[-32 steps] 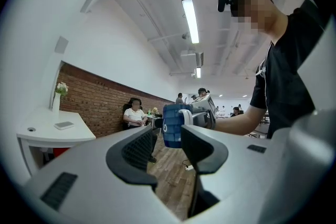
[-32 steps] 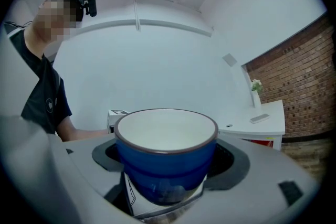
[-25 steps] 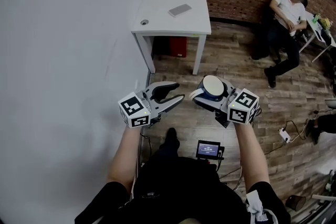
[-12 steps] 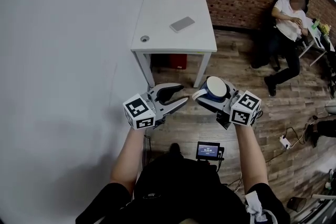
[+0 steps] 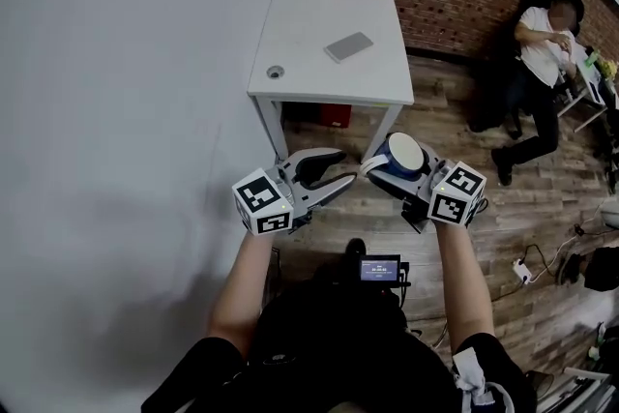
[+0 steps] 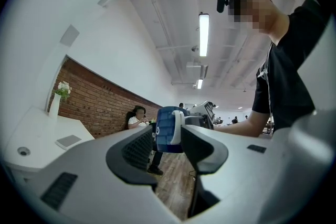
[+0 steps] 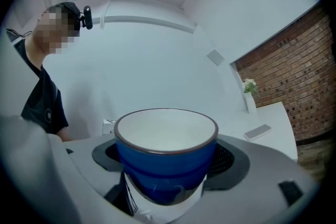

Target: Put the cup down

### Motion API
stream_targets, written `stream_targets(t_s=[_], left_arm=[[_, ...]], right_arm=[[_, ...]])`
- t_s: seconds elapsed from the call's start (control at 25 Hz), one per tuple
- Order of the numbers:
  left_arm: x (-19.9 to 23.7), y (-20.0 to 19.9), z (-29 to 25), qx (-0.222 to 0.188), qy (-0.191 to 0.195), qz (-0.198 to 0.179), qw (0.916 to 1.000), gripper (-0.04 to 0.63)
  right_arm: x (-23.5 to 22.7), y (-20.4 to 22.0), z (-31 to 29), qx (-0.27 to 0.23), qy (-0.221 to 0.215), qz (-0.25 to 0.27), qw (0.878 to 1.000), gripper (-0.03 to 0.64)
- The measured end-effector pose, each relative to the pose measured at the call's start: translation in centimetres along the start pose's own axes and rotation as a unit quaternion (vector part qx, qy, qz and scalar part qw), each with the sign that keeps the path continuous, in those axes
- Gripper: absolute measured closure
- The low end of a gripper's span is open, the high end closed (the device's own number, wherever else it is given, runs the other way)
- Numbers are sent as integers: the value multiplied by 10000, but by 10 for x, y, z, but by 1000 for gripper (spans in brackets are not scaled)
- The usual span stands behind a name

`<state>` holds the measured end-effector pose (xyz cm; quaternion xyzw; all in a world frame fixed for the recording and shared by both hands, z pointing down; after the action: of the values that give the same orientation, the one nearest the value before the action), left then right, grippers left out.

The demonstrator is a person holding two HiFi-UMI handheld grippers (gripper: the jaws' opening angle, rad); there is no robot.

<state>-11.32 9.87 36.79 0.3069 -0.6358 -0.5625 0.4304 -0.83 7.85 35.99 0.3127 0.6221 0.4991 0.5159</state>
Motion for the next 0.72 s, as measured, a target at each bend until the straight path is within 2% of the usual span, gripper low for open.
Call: stream_targets(t_s=[0.36, 0.72], left_arm=[[19, 15, -12, -60, -273, -87, 9996, 434], [95, 12, -89, 69, -369, -77, 9993, 434]], right_arm=[[-32, 10, -1, 56, -256, 57, 9996, 201], [-142, -23, 3, 54, -397, 143, 9991, 201]])
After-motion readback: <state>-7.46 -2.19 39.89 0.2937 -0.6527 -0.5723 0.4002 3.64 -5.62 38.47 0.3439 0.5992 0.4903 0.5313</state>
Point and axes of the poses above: the fingertips, and each gripper's own axes: z backward along the fingers, x to its left, y out of its underside, the point moved 3 cm from there along z, backward along the fingers, and after that the axes turned 14 degrees about -y, right-handed, at the moved point
